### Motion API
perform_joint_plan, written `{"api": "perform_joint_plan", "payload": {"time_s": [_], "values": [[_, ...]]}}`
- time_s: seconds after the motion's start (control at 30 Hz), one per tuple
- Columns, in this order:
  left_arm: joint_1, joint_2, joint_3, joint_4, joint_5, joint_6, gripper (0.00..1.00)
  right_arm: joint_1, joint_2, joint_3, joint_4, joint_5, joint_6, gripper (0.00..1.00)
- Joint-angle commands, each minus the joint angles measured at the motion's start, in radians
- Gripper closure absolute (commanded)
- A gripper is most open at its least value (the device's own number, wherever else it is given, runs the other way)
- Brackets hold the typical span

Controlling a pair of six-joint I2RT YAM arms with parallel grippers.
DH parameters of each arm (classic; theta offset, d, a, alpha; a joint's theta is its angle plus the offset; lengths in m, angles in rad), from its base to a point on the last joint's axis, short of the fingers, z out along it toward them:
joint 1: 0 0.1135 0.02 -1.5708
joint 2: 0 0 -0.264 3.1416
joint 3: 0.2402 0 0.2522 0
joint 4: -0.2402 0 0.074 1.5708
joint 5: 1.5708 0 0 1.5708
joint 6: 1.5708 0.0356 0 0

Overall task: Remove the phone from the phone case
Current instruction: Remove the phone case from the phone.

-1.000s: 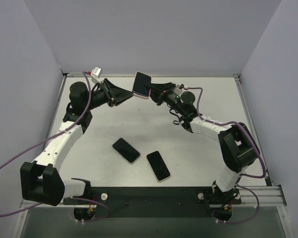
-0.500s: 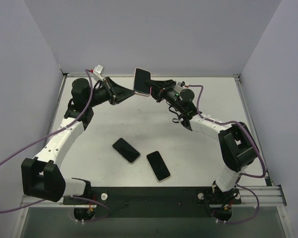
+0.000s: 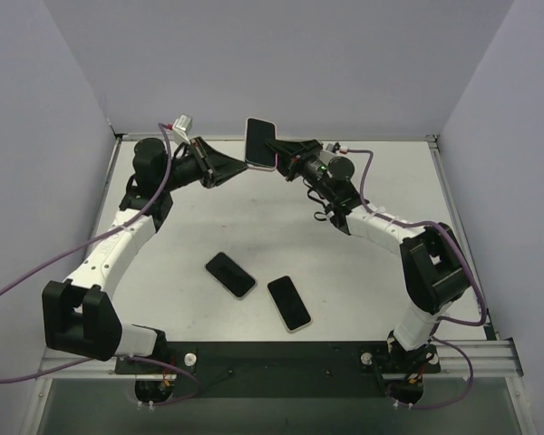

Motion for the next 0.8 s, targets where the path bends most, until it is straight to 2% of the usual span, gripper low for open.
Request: {"api": "perform_joint_plan", "payload": {"time_s": [0.0,0.77], "values": [[-0.025,0.08,0.028,-0.113,-0.131,0.037,1.0,0.128,-0.058,0.118,0.582,-0.213,0.038,1.0],[-0.022,0.183,0.029,-0.12,-0.157,0.027,1.0,0.143,-0.078,0.181,0.583,-0.259,0.029,1.0]]}}
